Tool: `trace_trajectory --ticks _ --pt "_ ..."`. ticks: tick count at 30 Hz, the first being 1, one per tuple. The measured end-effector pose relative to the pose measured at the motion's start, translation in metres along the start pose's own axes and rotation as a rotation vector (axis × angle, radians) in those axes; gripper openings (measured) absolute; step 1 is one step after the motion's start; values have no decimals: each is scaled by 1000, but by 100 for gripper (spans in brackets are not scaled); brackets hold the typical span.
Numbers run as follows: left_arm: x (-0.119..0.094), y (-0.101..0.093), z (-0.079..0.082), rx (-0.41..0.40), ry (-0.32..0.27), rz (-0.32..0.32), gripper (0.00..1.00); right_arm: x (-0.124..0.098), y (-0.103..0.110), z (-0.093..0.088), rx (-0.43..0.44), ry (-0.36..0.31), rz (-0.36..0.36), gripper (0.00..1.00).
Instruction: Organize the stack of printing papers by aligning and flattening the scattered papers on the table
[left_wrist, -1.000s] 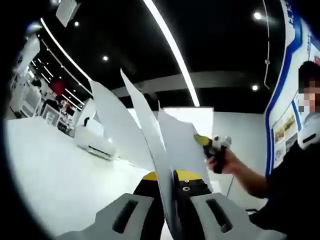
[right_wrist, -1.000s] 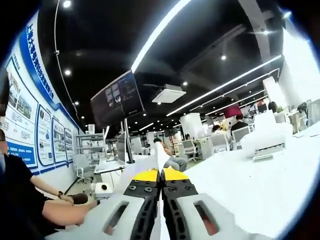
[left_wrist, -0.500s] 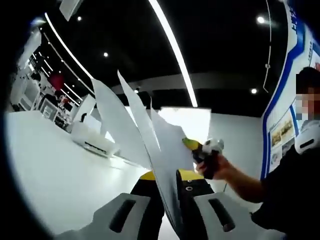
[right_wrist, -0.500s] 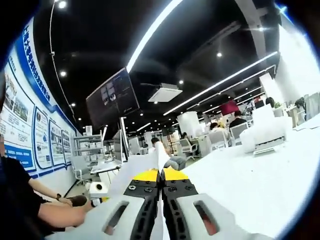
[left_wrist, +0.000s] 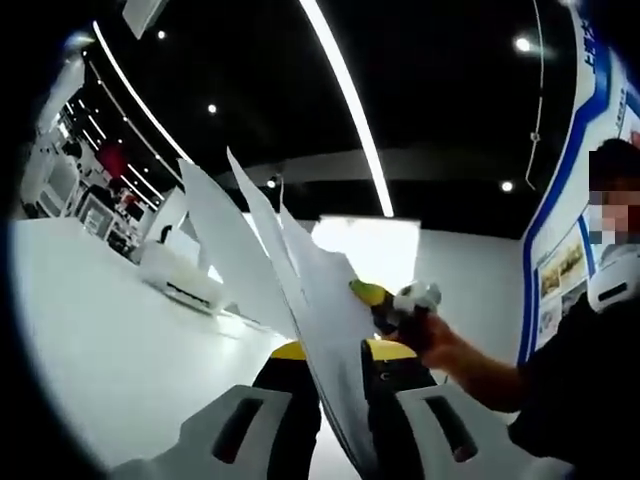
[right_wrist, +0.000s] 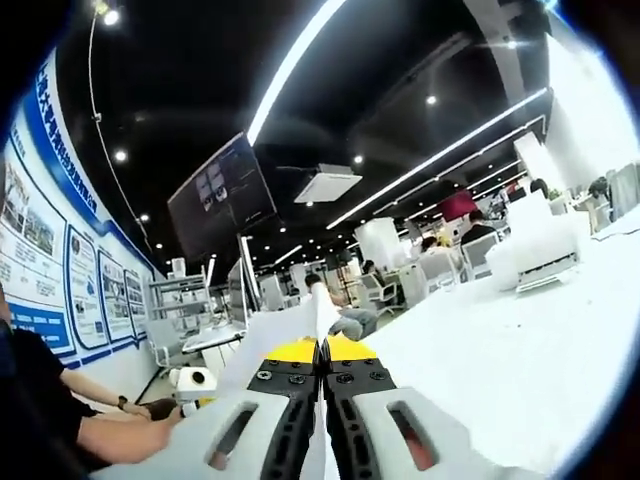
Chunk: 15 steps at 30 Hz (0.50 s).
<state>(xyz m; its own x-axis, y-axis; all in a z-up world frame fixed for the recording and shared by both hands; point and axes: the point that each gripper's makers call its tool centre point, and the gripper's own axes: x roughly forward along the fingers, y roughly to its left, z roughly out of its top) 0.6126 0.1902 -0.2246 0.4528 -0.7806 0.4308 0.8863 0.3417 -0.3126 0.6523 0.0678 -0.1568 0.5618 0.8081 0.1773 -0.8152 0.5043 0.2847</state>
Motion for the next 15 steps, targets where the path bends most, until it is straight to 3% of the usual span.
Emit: trace_trajectory --ticks 15 --pt "0 2 0 -6 0 9 21 20 15 -14 28 13 29 0"
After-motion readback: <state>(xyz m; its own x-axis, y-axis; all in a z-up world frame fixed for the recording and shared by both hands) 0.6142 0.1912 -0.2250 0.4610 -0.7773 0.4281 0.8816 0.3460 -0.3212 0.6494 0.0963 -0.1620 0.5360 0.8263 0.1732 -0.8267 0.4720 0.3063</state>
